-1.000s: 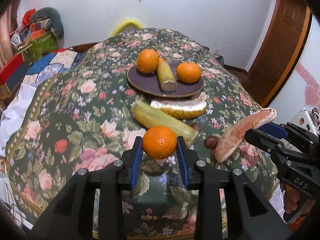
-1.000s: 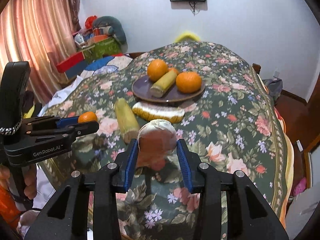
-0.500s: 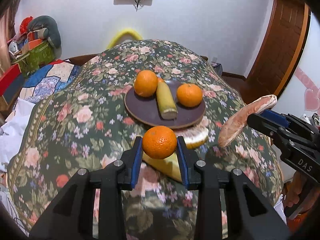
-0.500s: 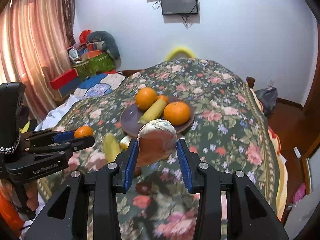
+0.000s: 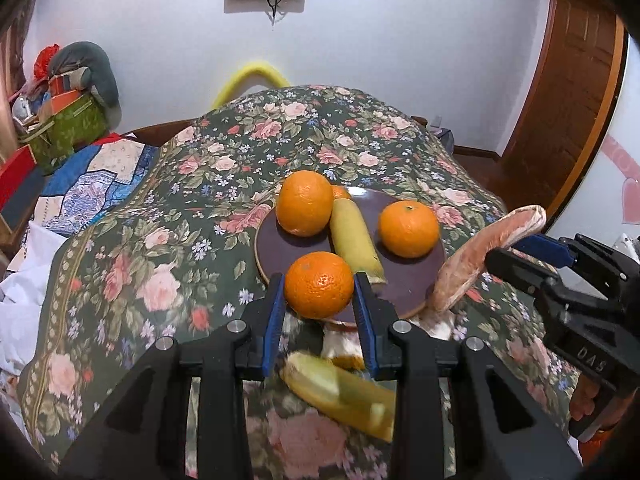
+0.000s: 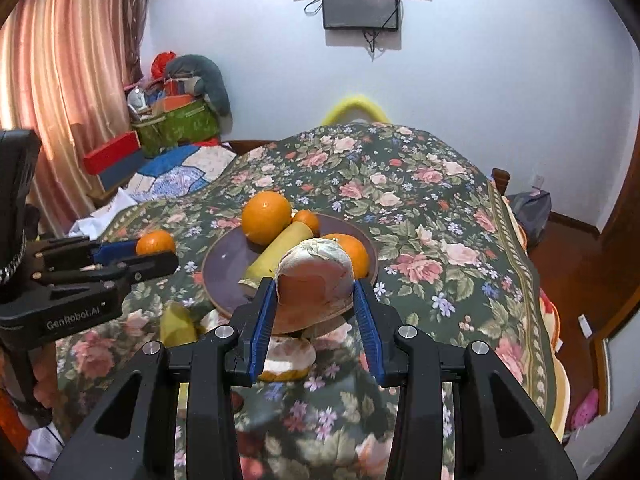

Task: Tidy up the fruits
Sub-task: 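Carry the mandarin with the left gripper while the right gripper carries the pomelo segment to the plate, then open the left gripper over the plate while the right gripper releases the pomelo segment there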

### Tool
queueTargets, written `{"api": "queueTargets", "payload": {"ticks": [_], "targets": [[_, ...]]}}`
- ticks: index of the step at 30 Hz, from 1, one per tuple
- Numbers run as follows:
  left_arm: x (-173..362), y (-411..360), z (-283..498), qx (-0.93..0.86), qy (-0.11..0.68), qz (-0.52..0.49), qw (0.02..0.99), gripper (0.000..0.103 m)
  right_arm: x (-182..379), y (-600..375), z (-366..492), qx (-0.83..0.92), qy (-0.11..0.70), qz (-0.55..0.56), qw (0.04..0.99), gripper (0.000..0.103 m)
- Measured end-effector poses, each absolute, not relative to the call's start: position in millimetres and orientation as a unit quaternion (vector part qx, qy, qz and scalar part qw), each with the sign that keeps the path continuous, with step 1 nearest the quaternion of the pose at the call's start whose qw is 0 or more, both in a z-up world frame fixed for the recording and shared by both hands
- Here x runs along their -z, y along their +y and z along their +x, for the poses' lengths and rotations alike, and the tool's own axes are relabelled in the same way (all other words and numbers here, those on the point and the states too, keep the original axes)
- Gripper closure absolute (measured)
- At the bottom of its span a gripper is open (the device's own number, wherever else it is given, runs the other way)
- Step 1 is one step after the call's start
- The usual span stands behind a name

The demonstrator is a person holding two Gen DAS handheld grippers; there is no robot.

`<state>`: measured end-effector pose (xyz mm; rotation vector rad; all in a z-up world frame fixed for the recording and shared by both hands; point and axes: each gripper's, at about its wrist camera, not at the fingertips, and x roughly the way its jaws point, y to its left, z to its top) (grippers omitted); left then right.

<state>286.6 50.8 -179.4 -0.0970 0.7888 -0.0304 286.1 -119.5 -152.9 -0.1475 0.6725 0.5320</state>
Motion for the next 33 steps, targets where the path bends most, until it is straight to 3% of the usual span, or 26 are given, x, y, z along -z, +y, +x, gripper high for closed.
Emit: {"api": "queueTargets", "payload": {"ticks": [26, 27, 29, 33], "targets": [[227, 66, 357, 0.036, 0.451, -0.044, 0.891, 0.069, 179, -71, 334, -0.291, 0.347, -0.121, 0.883, 0.066], [228, 66, 357, 0.036, 0.452, -0.043, 0.890, 0.068, 179, -69, 336, -0.294, 0.349, -0.121, 0.882, 0.066], [229, 66, 358, 0.033, 0.452, -0.040, 0.891, 0.055, 181, -68, 338, -0.297, 0.352, -0.118, 0.880, 0.066], [227, 70, 357, 0.029, 0.448, -0.045, 0.893, 0.052, 182, -66, 339, -0.296, 0.358, -0.113, 0.878, 0.066]]}}
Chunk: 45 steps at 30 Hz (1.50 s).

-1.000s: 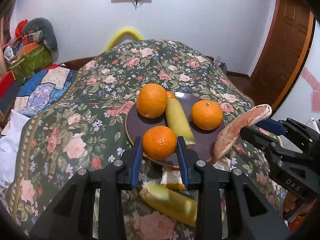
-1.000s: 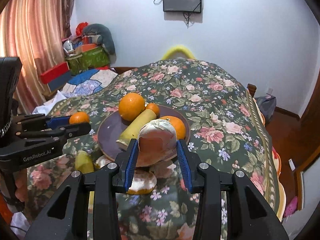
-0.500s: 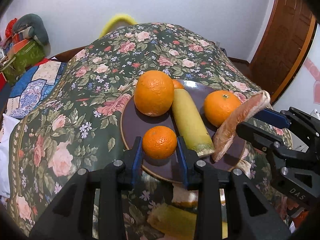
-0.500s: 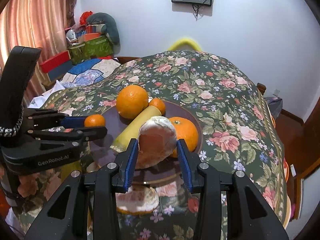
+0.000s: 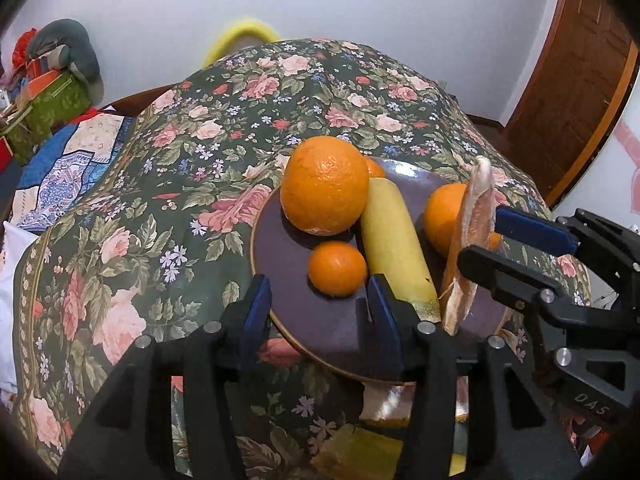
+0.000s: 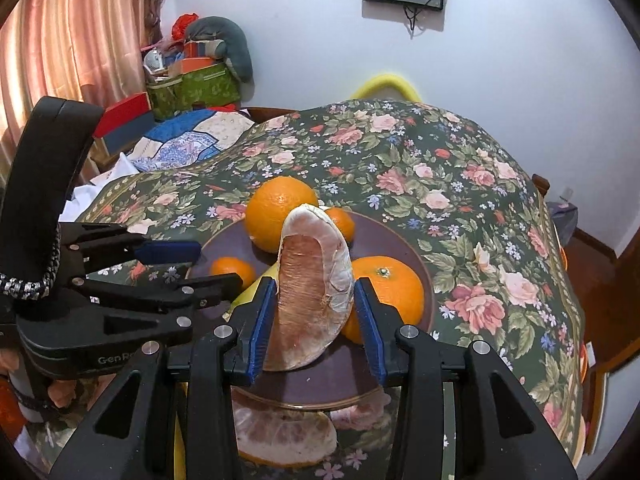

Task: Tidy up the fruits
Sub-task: 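Open the left gripper over the plate while the right gripper releases the pomelo segment there, then move the left gripper to the yellow-green cylinder while the right gripper approaches the large pomelo wedge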

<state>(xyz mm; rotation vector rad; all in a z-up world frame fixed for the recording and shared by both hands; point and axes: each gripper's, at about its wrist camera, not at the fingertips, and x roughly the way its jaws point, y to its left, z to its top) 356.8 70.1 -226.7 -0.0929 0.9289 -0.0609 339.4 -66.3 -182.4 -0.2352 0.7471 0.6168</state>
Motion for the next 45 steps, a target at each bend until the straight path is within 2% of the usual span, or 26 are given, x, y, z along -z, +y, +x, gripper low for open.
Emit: {"api": "queueTargets", "payload": {"ticks": [9, 16, 21, 25, 45], "targets": [[205, 72, 333, 0.016, 0.428, -0.042, 0.903, 0.050, 180, -73, 330, -0.293, 0.373, -0.107, 0.874, 0.063], [184, 63, 300, 0.014, 0.413, -0.045, 0.910, 0.037, 166, -90, 311, -0.282, 0.364, -0.101, 0.882, 0.062], [175, 50, 279, 0.017, 0.412, -0.045, 0.910, 0.032, 159, -109, 294, -0.269, 0.362, -0.091, 0.888, 0.057], [176, 39, 263, 0.015, 0.417, -0.055, 0.907, 0.022, 158, -125, 282, -0.261, 0.368, -0.080, 0.889, 0.057], [233, -12, 234, 0.007, 0.478, -0.030, 0.878, 0.021, 182, -166, 238, -0.234, 0.391, -0.058, 0.888, 0.053]]}}
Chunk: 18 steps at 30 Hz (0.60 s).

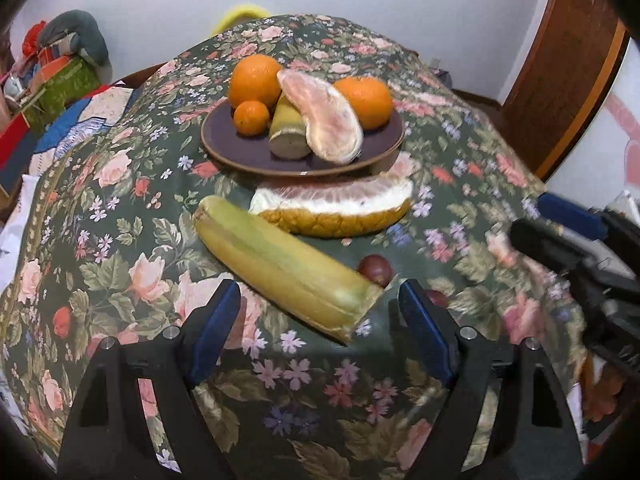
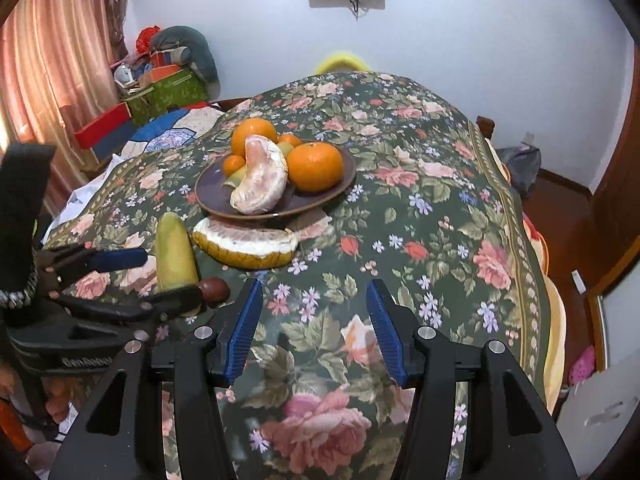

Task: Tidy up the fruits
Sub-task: 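Move the left gripper to the yellow-green cylinder while the right gripper approaches the large pomelo wedge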

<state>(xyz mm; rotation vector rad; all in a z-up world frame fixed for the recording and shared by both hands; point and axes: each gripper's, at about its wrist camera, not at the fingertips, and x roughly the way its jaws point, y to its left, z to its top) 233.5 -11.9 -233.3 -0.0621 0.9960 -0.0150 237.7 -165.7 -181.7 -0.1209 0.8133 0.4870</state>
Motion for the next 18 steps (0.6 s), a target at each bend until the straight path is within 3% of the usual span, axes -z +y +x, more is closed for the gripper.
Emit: {"api": "queueTargets", "payload": {"ticks": [18], "targets": [[224, 79, 194, -0.037, 0.465, -0.053, 0.883, 0.016, 190, -146, 236, -0.252, 0.402, -0.067, 0.878, 0.053]]}}
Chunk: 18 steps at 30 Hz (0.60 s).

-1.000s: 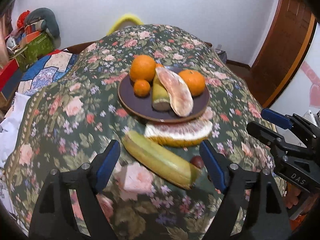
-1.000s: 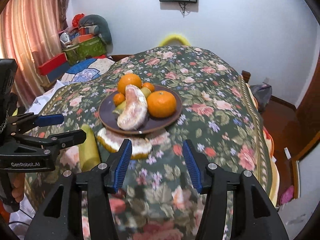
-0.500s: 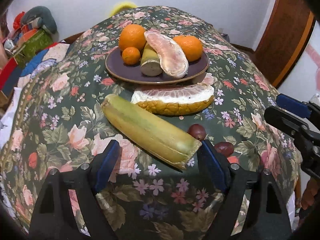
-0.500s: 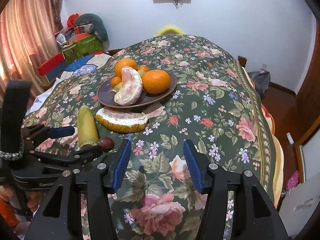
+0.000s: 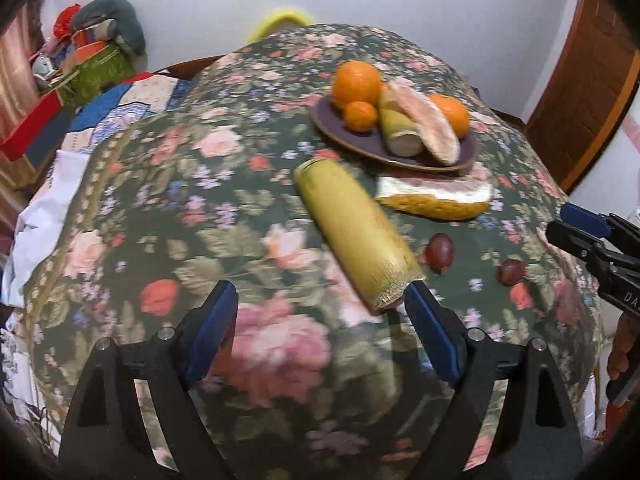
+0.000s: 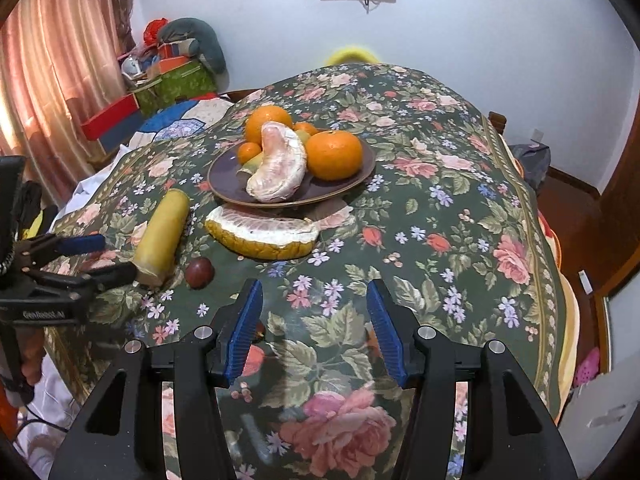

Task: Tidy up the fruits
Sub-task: 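Move the left gripper to the yellow-green cylinder while the right gripper approaches the large pomelo wedge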

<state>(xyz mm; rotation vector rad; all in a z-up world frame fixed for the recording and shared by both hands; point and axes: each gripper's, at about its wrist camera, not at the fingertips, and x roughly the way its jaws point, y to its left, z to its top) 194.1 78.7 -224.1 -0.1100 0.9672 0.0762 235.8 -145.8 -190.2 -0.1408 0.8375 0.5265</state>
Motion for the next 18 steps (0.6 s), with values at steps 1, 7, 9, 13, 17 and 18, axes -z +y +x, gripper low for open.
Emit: {"api": "queueTargets", "payload": {"ticks": [1, 7, 9, 13, 17, 18], "targets": [[225, 82, 193, -0.043, 0.465, -0.052, 0.883, 0.016, 191, -144, 237, -0.254, 0.403, -0.068, 0.877, 0.053], [220, 96, 194, -0.043, 0.463, -0.081, 0.881, 0.022, 192, -133, 241, -0.261, 0.403, -0.078, 0.874, 0.052], [214, 95, 195, -0.037, 0.454, -0.089, 0.886, 0.022, 193, -130, 243, -0.262, 0.404, -0.081, 0.873, 0.052], [204, 86, 204, -0.023, 0.439, -0.094, 0.893, 0.023, 194, -124, 248, -0.264, 0.401, -0.087, 0.873, 0.046], [209, 76, 225, -0.011, 0.443, -0.097, 0.891, 0.027, 197, -117, 255, -0.265, 0.400, -0.098, 0.872, 0.045], [212, 74, 228, -0.010, 0.446, -0.097, 0.890, 0.029, 198, -115, 257, -0.267, 0.401, -0.100, 0.871, 0.045]]}}
